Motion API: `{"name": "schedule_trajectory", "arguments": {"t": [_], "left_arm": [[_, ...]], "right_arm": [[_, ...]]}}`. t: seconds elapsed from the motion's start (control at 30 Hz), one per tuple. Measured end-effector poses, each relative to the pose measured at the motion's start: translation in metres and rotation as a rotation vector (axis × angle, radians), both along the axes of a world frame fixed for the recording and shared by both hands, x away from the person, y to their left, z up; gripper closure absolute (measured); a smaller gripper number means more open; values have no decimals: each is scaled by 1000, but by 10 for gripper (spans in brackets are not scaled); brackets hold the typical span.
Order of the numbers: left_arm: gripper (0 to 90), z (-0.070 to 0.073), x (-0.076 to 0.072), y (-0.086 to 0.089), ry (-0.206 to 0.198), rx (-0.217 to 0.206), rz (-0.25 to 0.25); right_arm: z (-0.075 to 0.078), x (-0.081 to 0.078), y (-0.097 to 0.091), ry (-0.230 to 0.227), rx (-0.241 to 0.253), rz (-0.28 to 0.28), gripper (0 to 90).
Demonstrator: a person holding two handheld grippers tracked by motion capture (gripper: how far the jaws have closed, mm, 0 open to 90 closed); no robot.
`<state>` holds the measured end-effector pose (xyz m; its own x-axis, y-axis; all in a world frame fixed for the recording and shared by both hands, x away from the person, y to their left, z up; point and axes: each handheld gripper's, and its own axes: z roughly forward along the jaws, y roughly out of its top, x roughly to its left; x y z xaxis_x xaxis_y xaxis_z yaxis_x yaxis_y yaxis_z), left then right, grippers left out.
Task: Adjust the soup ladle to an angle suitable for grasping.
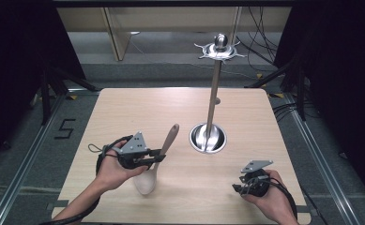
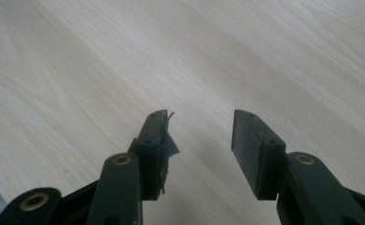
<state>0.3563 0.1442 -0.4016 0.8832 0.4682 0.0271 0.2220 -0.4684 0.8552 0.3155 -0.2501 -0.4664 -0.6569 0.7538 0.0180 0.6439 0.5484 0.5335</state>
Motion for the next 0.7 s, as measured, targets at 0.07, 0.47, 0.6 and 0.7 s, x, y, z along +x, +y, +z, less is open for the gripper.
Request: {"name": "schedule_trajectory", "arguments": {"t": [0.07,0.47,0.6,0.7], "left_arm": [[767,1,-1,2,-13,-2,-7],[768,12,-2,7,-69,-70,25],[768,17,1,8,-82,-90,31],[768,20,4,7,-88,-112,29]], "right_arm": [[0,1,0,-3,-6,3,567],[-3,1,-1,-23,0,0,566],[-2,0,-1,-3,-2,-12,566],[-2,2,-2,-14,-14,5,566]]}}
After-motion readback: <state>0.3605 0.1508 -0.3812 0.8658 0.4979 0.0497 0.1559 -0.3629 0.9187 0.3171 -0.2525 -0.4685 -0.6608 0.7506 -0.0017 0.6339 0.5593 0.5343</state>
